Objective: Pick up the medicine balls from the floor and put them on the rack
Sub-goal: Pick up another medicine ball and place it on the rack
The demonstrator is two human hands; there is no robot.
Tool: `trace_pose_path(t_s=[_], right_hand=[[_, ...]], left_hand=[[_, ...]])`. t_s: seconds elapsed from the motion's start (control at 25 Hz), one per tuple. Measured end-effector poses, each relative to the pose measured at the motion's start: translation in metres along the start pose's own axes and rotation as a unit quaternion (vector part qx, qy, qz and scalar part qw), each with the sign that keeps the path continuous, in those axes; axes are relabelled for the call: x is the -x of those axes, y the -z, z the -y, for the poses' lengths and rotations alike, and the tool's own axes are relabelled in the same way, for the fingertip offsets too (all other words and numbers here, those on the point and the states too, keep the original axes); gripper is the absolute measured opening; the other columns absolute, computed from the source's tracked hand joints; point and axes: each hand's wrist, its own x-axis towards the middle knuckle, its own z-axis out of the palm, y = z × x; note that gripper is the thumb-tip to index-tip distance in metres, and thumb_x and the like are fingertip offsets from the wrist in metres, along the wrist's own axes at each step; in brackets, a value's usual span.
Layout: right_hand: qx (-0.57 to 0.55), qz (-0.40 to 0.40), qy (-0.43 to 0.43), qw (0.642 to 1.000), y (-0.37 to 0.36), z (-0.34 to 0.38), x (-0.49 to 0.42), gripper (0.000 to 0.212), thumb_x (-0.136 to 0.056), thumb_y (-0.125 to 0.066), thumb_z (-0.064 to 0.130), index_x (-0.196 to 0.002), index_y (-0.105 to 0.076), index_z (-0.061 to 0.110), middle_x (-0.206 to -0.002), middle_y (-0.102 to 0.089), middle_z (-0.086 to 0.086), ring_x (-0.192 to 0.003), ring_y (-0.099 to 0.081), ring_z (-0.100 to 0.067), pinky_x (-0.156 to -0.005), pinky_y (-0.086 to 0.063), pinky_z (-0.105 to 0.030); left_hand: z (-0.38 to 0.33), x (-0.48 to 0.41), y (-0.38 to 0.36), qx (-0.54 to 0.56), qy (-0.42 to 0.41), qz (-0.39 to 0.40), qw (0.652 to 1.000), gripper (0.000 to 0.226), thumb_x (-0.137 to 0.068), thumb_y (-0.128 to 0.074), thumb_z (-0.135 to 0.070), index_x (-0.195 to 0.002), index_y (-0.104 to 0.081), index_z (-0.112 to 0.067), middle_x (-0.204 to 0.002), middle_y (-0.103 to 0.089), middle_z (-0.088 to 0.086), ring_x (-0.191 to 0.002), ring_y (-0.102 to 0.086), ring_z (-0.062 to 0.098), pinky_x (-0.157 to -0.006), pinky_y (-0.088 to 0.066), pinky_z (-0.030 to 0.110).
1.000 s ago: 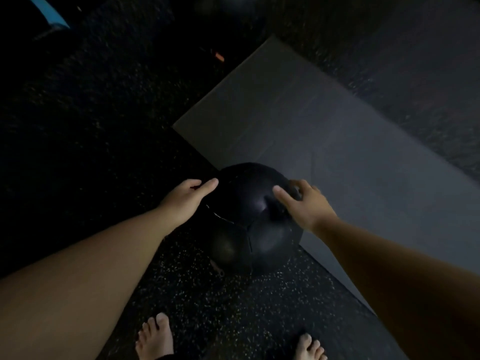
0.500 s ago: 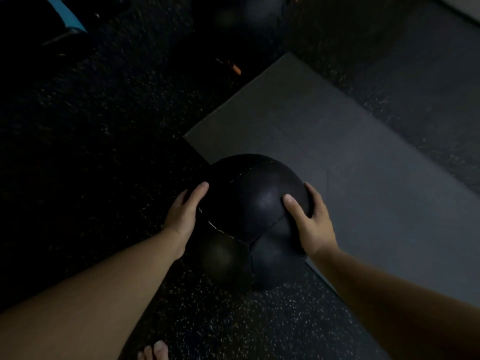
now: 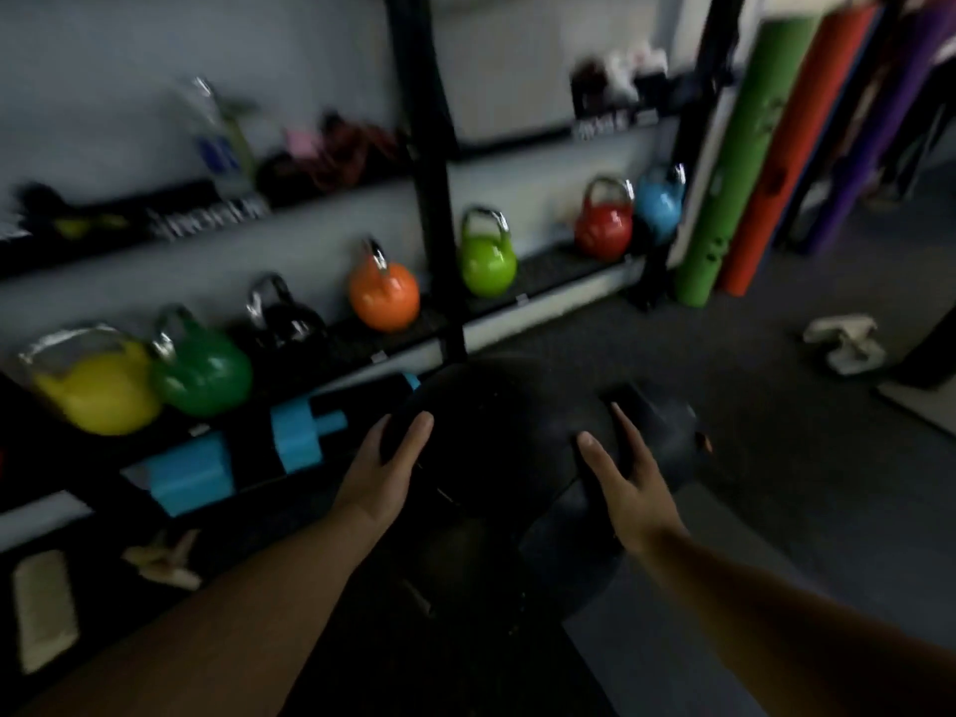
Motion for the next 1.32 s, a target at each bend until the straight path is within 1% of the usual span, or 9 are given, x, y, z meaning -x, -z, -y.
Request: trace_pose_path(t_s=[0.16, 0.32, 0.52, 0.68, 0.8, 0.92, 1.08, 1.24, 1.32], right_hand=[[-0.030, 0.027, 0.124, 0.991, -0.078, 0.219, -0.031, 0.114, -0.054, -0.063, 0.097, -0.150, -0.047, 0.039, -0.145, -0.056, 0.000, -0.131, -0.054, -0.013, -0.115, -0.039, -0.035], [-0.063, 0.063, 0.213, 0.973, -0.140, 0.386, -0.051, 0.118, -0.057, -0.064, 0.097, -0.154, -0.046, 0.033, -0.147, -0.057, 0.000, -0.133, -0.055, -0.018, -0.116, -0.041, -0.047], [-0.095, 0.100, 0.282, 0.949, -0.210, 0.530, -0.085, 0.109, -0.065, -0.064, 0.089, -0.158, -0.039, 0.037, -0.151, -0.051, -0.006, -0.137, -0.052, -0.023, -0.118, -0.039, -0.047], [-0.108, 0.138, 0.336, 0.925, -0.263, 0.604, -0.138, 0.110, -0.067, -0.063, 0.087, -0.159, -0.037, 0.033, -0.152, -0.051, -0.004, -0.132, -0.053, -0.018, -0.113, -0.043, -0.037], [-0.101, 0.155, 0.355, 0.916, -0.321, 0.653, -0.186, 0.110, -0.068, -0.059, 0.087, -0.160, -0.037, 0.031, -0.152, -0.051, -0.007, -0.136, -0.052, -0.024, -0.117, -0.040, -0.045], [-0.107, 0.190, 0.367, 0.904, -0.384, 0.694, -0.220, 0.110, -0.070, -0.058, 0.088, -0.161, -0.033, 0.033, -0.153, -0.049, -0.006, -0.136, -0.051, -0.024, -0.114, -0.043, -0.041], [-0.120, 0.193, 0.394, 0.890, -0.467, 0.745, -0.264, 0.107, -0.072, -0.060, 0.087, -0.161, -0.034, 0.032, -0.151, -0.051, 0.000, -0.121, -0.052, -0.010, -0.084, -0.041, -0.007], [-0.129, 0.129, 0.400, 0.898, -0.545, 0.783, -0.318, 0.100, -0.075, -0.060, 0.085, -0.158, -0.040, 0.034, -0.152, -0.049, -0.003, -0.127, -0.052, -0.015, -0.099, -0.040, -0.026], [-0.110, 0.104, 0.390, 0.908, -0.579, 0.787, -0.341, 0.091, -0.081, -0.062, 0.080, -0.157, -0.043, 0.033, -0.152, -0.047, -0.007, -0.131, -0.051, -0.019, -0.104, -0.039, -0.028]], left_hand=[[-0.182, -0.006, 0.128, 0.021, -0.107, -0.086, 0.990, 0.099, -0.039, -0.060, -0.109, -0.116, -0.071, -0.047, -0.109, -0.076, -0.023, -0.108, -0.069, 0.005, -0.087, -0.050, 0.020], [-0.324, 0.006, 0.233, 0.028, -0.188, -0.160, 0.969, 0.122, -0.036, -0.057, -0.111, -0.133, -0.067, -0.037, -0.119, -0.073, -0.013, -0.109, -0.067, 0.013, -0.093, -0.047, 0.030], [-0.452, -0.002, 0.325, 0.019, -0.257, -0.215, 0.942, 0.118, -0.040, -0.058, -0.109, -0.130, -0.069, -0.034, -0.122, -0.076, -0.003, -0.115, -0.070, 0.023, -0.108, -0.052, 0.044], [-0.505, -0.034, 0.369, 0.029, -0.273, -0.252, 0.928, 0.093, -0.052, -0.062, -0.101, -0.123, -0.067, -0.041, -0.121, -0.073, -0.005, -0.116, -0.068, 0.022, -0.111, -0.051, 0.047], [-0.541, -0.072, 0.407, 0.033, -0.282, -0.309, 0.908, 0.116, -0.050, -0.059, -0.104, -0.140, -0.064, -0.031, -0.128, -0.071, -0.002, -0.119, -0.066, 0.024, -0.111, -0.050, 0.048], [-0.565, -0.106, 0.455, 0.026, -0.278, -0.345, 0.896, 0.130, -0.038, -0.052, -0.112, -0.142, -0.061, -0.034, -0.118, -0.069, -0.008, -0.115, -0.064, 0.025, -0.104, -0.051, 0.045], [-0.599, -0.167, 0.525, 0.023, -0.308, -0.353, 0.883, 0.126, -0.040, -0.053, -0.111, -0.139, -0.063, -0.033, -0.128, -0.071, -0.001, -0.117, -0.066, 0.024, -0.108, -0.051, 0.046], [-0.629, -0.250, 0.587, -0.016, -0.363, -0.328, 0.872, 0.125, -0.055, -0.058, -0.104, -0.152, -0.054, -0.026, -0.140, -0.068, 0.003, -0.130, -0.063, 0.023, -0.113, -0.049, 0.046], [-0.631, -0.297, 0.603, -0.090, -0.387, -0.307, 0.865, 0.122, -0.059, -0.063, -0.096, -0.159, -0.046, -0.027, -0.157, -0.053, 0.009, -0.143, -0.051, 0.026, -0.120, -0.041, 0.047]])
